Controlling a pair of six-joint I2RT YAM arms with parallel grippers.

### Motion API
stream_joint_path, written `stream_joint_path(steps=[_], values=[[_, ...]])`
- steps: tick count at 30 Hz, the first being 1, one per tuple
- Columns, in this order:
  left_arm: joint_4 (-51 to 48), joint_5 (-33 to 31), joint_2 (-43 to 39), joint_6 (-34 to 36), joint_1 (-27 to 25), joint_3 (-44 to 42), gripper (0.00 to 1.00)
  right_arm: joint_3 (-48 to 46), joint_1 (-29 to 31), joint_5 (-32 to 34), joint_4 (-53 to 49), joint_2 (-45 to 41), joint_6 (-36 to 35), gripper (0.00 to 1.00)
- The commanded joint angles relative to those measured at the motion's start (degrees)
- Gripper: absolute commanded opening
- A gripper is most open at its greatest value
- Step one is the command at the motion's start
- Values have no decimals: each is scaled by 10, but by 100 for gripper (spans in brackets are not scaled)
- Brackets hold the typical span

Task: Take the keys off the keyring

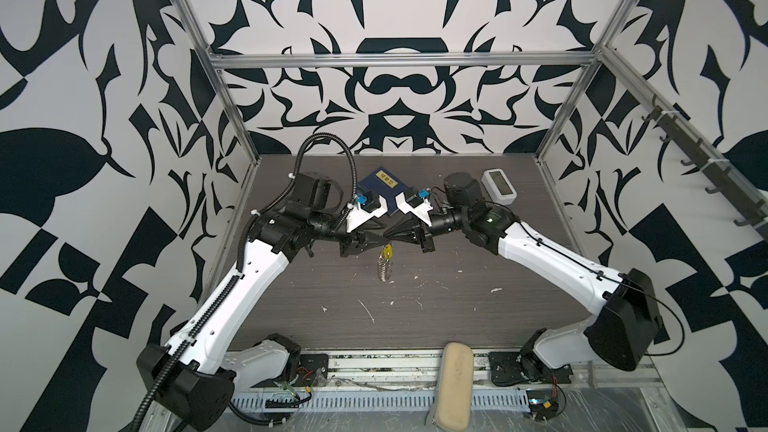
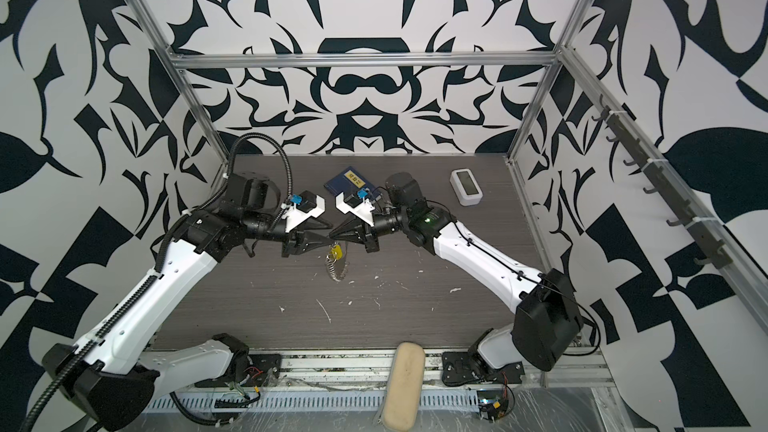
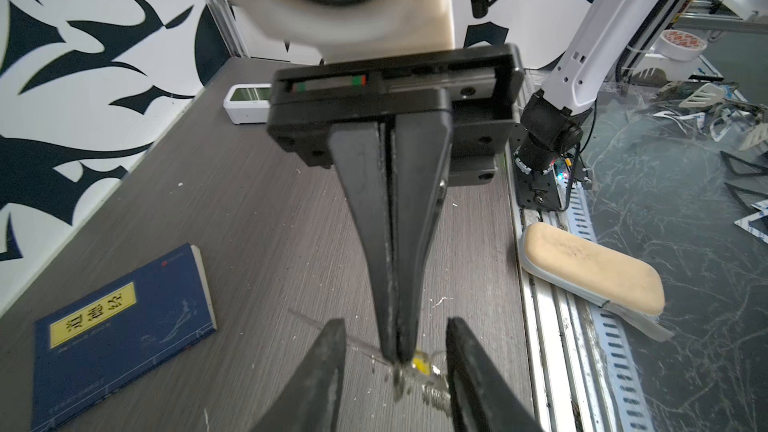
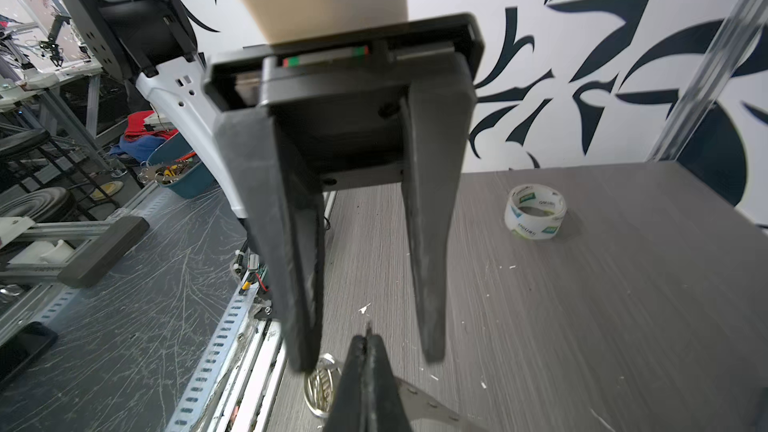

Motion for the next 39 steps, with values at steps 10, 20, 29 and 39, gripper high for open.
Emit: stream_joint_path(steps=[10, 20, 29, 39], values=[[254, 140, -76, -144, 62, -102, 43, -105, -17, 37, 372, -68, 165, 0], [396, 180, -59, -242, 62, -132, 36, -167, -23, 96, 672, -42, 310, 0], [481, 193, -54, -309, 63, -141, 33, -161, -24, 122, 812, 7, 396, 0], [530, 192, -35, -347, 62, -141, 31, -154, -24, 115, 812, 2, 403, 0]])
